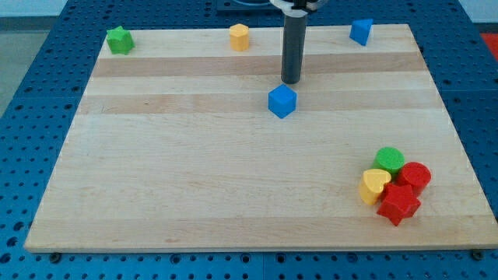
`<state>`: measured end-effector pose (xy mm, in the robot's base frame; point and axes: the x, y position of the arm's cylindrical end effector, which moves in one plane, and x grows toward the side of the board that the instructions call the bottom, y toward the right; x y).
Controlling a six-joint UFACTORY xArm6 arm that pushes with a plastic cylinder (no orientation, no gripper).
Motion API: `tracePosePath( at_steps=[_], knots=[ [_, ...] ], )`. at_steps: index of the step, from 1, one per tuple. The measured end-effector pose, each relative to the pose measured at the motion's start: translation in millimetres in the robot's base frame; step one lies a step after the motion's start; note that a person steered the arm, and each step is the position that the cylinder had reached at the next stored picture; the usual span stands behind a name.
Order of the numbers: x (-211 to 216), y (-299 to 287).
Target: Slightly move the blue cube towards bottom
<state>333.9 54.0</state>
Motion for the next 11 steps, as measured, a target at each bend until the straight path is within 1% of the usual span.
tracePosePath(
  at_steps=[1, 3, 4, 5, 6, 7, 8, 10, 11],
  knots=[
    [0, 0],
    [40, -20],
    [39, -21],
    [23, -47],
    [30, -49],
    [67, -46],
    [68, -45],
    [74, -65],
    [98, -84]
  ],
)
